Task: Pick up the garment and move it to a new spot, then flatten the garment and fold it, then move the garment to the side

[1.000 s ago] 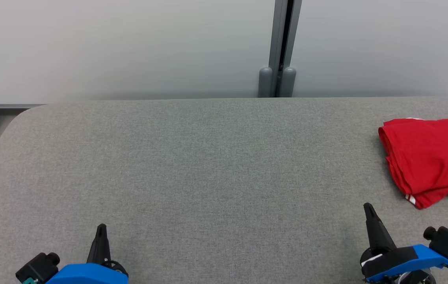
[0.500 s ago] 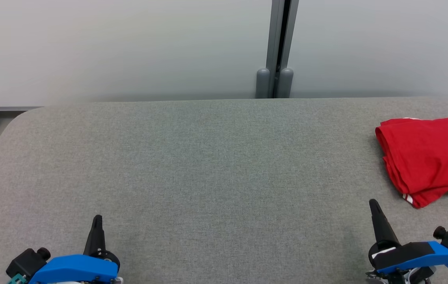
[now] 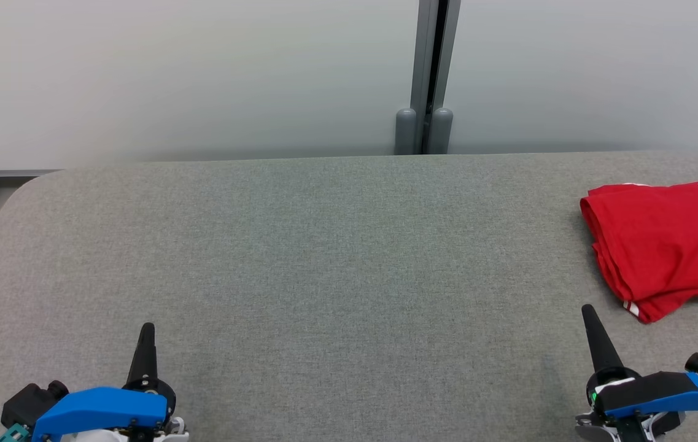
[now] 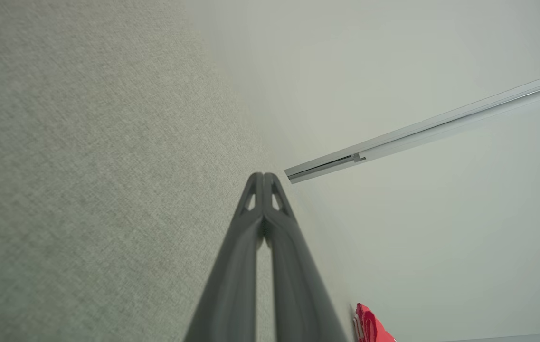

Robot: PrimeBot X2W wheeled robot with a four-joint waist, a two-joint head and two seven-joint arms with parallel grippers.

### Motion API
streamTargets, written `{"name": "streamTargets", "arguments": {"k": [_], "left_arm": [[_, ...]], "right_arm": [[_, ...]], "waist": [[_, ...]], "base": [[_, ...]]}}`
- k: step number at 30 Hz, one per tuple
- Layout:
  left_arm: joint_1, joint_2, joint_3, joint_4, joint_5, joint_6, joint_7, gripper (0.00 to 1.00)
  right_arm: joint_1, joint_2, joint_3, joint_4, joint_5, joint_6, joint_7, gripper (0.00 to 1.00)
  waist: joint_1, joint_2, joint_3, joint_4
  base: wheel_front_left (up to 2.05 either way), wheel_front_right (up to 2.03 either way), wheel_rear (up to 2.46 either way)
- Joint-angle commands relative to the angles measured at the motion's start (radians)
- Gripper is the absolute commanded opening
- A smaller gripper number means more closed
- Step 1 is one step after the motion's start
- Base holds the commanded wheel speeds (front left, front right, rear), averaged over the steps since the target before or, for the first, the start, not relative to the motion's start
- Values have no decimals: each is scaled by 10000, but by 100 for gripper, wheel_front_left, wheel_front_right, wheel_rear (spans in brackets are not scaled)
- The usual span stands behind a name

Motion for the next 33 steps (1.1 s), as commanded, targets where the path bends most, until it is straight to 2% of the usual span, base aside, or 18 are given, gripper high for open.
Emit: {"name": "streamTargets", "arguments": {"k": [1,33], "left_arm": [[-230,-5,136,-138,-265,-86,69,0],[-557,-157,778,-309,-2654,-445,775,0]], "right_arm": [[-235,-27,-68,-169,305,3,71,0],[-314,-34,-425,-401,3103,3,764,0]], "waist": [[-1,0,-6,-9],[-1,0,-103,-174]], "base": [[0,0,0],[0,0,0]]}}
